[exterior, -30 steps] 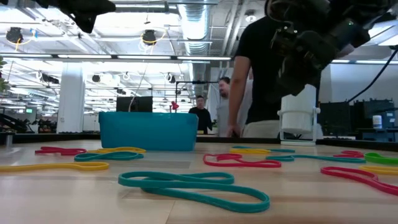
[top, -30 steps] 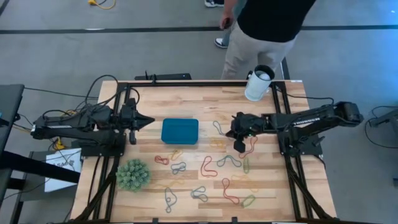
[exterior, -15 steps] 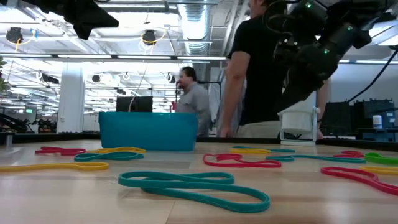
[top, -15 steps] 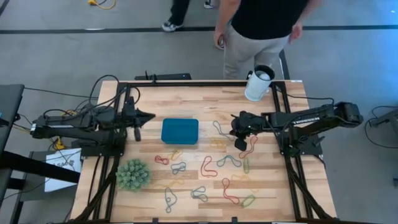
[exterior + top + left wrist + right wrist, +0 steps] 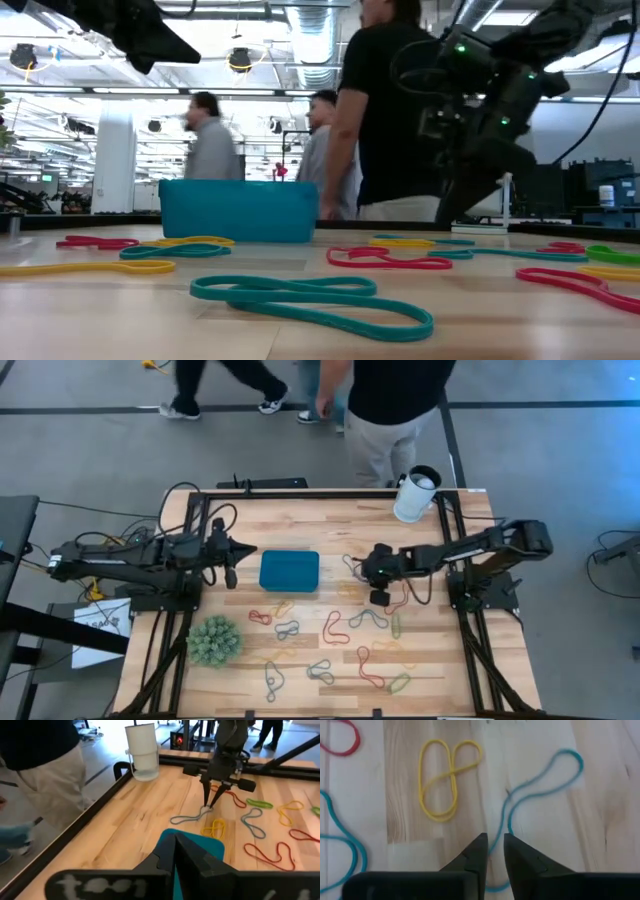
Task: Pick and place items into bin
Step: Put the blue rubber band into the blue bin
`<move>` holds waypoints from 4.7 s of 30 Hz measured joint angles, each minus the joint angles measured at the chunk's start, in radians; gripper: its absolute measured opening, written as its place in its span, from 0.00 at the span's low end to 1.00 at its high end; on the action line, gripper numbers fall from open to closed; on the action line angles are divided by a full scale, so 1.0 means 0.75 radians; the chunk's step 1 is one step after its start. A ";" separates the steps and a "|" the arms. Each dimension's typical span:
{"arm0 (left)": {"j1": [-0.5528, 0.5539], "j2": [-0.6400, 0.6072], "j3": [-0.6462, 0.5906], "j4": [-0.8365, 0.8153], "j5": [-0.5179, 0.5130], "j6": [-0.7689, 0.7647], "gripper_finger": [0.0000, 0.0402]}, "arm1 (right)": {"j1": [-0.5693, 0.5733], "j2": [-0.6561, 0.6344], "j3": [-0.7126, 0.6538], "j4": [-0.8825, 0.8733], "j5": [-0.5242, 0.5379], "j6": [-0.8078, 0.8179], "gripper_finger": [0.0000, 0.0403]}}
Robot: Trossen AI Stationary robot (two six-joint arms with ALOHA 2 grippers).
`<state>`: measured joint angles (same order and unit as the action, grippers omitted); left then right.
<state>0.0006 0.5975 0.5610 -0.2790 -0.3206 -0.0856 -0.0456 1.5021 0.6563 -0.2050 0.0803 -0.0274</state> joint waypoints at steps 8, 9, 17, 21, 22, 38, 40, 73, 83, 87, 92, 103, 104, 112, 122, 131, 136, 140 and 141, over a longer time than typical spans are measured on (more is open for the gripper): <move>0.000 0.090 0.000 0.000 0.000 0.019 0.00 | -0.004 0.079 0.159 -0.125 0.007 -0.030 0.21; 0.000 0.104 0.000 -0.001 -0.001 0.029 0.00 | -0.004 0.078 0.161 -0.134 0.008 -0.024 0.21; 0.000 0.223 0.000 0.004 -0.084 0.114 0.00 | -0.004 0.074 0.163 -0.181 0.010 0.071 0.21; 0.001 0.287 0.000 0.007 -0.079 0.114 0.00 | -0.004 0.074 0.163 -0.176 0.010 0.071 0.21; 0.001 0.301 0.000 0.008 -0.057 0.099 0.00 | -0.004 0.074 0.163 -0.177 0.010 0.071 0.21; 0.000 0.358 0.000 0.103 -0.038 -0.019 0.19 | -0.004 0.074 0.163 -0.176 0.010 0.027 0.21; 0.001 0.358 0.000 0.099 -0.043 -0.022 0.23 | -0.004 0.074 0.163 -0.175 0.010 0.027 0.21; 0.001 0.358 0.000 0.090 -0.044 -0.045 0.32 | -0.003 0.287 0.169 -0.085 0.085 0.096 0.02; 0.000 0.358 0.000 0.089 -0.036 -0.046 0.32 | 0.007 0.158 0.294 -0.156 0.109 0.051 0.00; 0.000 0.358 0.000 0.103 -0.060 -0.069 0.32 | 0.008 0.119 0.366 -0.174 0.141 0.005 0.00; 0.000 0.341 0.000 0.171 -0.259 -0.202 0.32 | 0.007 0.127 0.472 -0.056 0.140 -0.046 0.00; -0.001 0.205 0.001 0.170 -0.423 -0.182 0.32 | 0.055 0.427 0.685 0.333 -0.006 -0.110 0.00; -0.001 0.198 0.001 0.165 -0.421 -0.184 0.32 | 0.061 0.460 0.703 0.316 -0.006 -0.115 0.00; -0.001 0.189 0.002 0.092 -0.410 -0.203 0.32 | 0.062 0.684 0.940 0.123 0.064 -0.064 0.00; -0.001 0.188 0.002 -0.012 -0.419 -0.299 0.32 | 0.049 0.799 1.181 -0.322 0.180 0.018 0.00; -0.001 0.188 0.001 -0.033 -0.419 -0.311 0.32 | 0.049 0.799 1.186 -0.415 0.174 0.016 0.01; -0.001 0.188 0.001 -0.032 -0.419 -0.311 0.32 | 0.052 0.799 1.186 -0.420 0.169 -0.045 0.10; -0.001 0.188 0.002 -0.030 -0.419 -0.312 0.32 | 0.060 0.796 1.186 -0.419 0.171 -0.129 0.18; -0.001 0.188 0.001 -0.030 -0.419 -0.311 0.32 | 0.061 0.792 1.186 -0.418 0.171 -0.143 0.19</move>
<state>-0.0002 0.7387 0.5617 -0.3016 -0.6350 -0.3191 0.0002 2.0961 1.5455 -0.5184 0.2085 -0.1346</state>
